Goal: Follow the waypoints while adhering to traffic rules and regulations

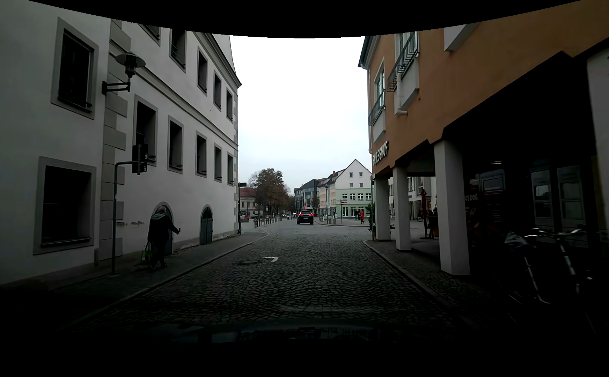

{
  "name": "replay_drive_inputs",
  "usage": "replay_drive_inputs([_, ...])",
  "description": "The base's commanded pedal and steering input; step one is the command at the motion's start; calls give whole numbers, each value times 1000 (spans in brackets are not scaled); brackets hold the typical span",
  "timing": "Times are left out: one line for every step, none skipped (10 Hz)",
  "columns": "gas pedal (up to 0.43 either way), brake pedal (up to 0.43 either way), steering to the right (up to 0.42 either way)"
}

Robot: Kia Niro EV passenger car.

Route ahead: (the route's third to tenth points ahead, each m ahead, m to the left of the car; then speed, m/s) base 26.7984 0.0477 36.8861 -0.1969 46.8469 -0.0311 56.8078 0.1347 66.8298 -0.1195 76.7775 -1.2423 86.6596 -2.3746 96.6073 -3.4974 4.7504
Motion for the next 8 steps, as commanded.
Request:
replay_drive_inputs([79,0,-5])
replay_drive_inputs([79,0,-6])
replay_drive_inputs([79,0,-6])
replay_drive_inputs([79,0,-4])
replay_drive_inputs([20,0,-3])
replay_drive_inputs([0,0,-3])
replay_drive_inputs([0,0,-1])
replay_drive_inputs([0,0,1])
